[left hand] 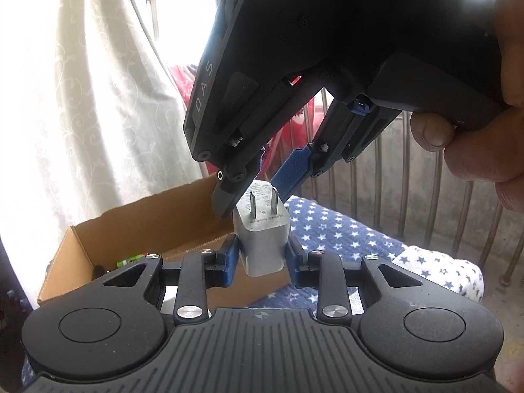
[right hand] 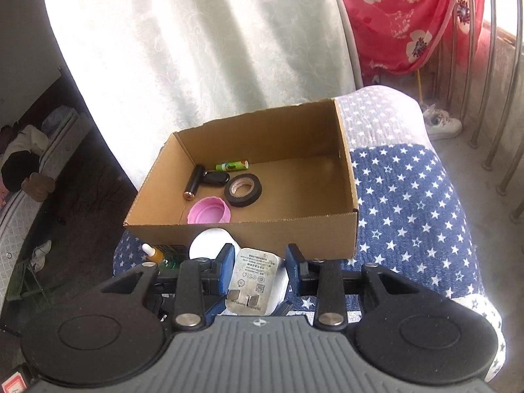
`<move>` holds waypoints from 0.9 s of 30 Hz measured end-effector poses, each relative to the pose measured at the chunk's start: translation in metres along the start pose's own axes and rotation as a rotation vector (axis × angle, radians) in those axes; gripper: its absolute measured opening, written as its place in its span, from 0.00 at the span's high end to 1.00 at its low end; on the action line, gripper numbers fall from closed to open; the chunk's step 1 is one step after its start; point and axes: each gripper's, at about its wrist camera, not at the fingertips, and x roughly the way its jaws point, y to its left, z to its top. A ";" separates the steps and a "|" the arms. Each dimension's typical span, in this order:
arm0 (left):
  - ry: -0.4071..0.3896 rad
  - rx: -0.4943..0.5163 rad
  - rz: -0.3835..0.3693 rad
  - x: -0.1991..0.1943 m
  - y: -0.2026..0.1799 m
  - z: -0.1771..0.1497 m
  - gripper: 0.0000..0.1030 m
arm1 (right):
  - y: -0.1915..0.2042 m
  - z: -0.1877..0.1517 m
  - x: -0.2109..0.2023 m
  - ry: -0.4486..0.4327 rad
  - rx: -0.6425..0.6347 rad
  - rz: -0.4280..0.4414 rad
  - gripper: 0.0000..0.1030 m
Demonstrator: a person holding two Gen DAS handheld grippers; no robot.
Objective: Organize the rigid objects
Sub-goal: 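Lift the white charger plug and carry it over the box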
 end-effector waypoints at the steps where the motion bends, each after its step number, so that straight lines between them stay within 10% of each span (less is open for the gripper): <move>1: -0.012 -0.004 0.006 -0.001 0.005 0.007 0.71 | 0.007 0.006 -0.004 -0.015 -0.017 -0.001 0.65; 9: 0.012 -0.031 0.067 0.030 0.050 0.047 0.71 | 0.043 0.065 0.012 -0.060 -0.119 0.058 0.65; 27: 0.505 -0.101 -0.016 0.208 0.133 0.071 0.70 | 0.008 0.143 0.181 0.187 -0.060 0.133 0.65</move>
